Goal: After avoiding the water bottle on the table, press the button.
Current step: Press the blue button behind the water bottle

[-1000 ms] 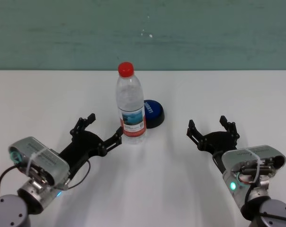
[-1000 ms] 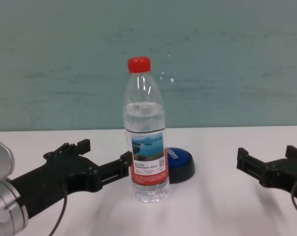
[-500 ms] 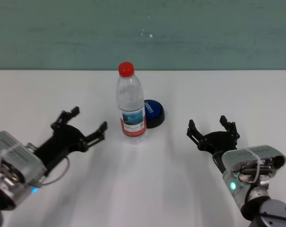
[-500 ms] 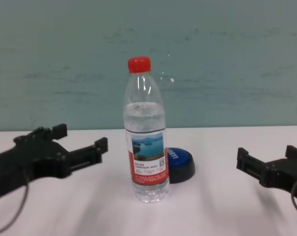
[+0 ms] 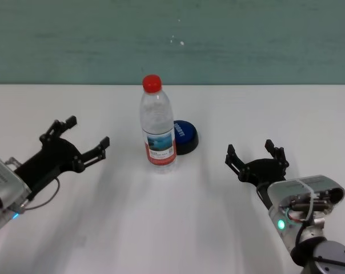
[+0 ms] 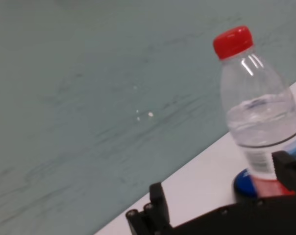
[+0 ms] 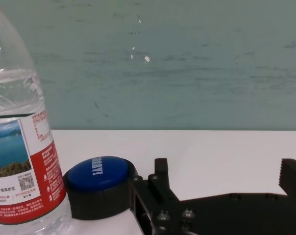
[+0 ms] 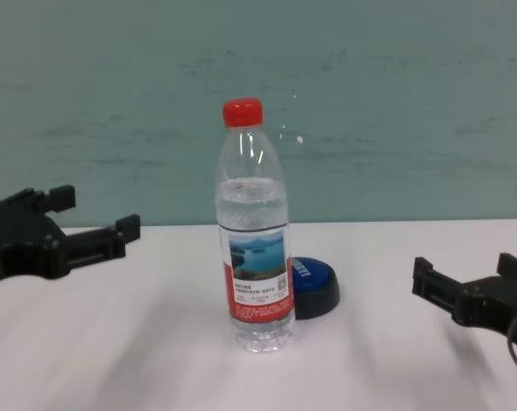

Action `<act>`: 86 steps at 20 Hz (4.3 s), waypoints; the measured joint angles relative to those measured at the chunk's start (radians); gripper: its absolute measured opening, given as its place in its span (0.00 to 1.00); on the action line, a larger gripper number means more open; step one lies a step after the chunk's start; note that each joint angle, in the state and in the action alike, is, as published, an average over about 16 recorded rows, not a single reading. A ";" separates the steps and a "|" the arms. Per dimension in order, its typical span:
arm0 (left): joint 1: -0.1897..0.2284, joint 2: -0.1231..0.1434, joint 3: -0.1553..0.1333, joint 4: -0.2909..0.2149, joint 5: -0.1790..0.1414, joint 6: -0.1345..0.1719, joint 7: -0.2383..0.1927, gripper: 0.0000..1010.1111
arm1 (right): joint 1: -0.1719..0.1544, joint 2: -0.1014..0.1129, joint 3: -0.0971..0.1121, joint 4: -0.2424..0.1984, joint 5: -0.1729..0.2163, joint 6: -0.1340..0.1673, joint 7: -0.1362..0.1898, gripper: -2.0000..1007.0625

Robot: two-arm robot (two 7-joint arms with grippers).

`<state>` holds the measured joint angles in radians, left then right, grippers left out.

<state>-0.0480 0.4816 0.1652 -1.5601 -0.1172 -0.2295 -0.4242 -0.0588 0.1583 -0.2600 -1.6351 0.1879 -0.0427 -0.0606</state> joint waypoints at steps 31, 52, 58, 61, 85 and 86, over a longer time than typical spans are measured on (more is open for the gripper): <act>-0.399 -0.031 0.117 0.477 -0.036 -0.148 -0.147 0.99 | 0.000 0.000 0.000 0.000 0.000 0.000 0.000 1.00; -0.658 -0.164 0.213 0.842 -0.011 -0.297 -0.229 0.99 | 0.000 0.000 0.000 0.000 0.000 0.000 0.000 1.00; -0.709 -0.198 0.225 0.923 -0.009 -0.330 -0.249 0.99 | 0.000 0.000 0.000 0.000 0.000 0.000 0.000 1.00; -0.724 -0.210 0.229 0.949 -0.007 -0.340 -0.253 0.99 | 0.000 0.000 0.000 0.000 0.000 0.000 0.000 1.00; -0.448 -0.071 0.115 0.537 -0.010 -0.155 -0.071 0.99 | 0.000 0.000 0.000 0.000 0.000 0.000 0.000 1.00; -0.422 -0.061 0.103 0.501 -0.011 -0.140 -0.055 0.99 | 0.000 0.000 0.000 0.000 0.000 0.000 0.000 1.00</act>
<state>-0.4697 0.4211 0.2677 -1.0588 -0.1279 -0.3698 -0.4793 -0.0588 0.1581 -0.2600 -1.6351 0.1879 -0.0427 -0.0605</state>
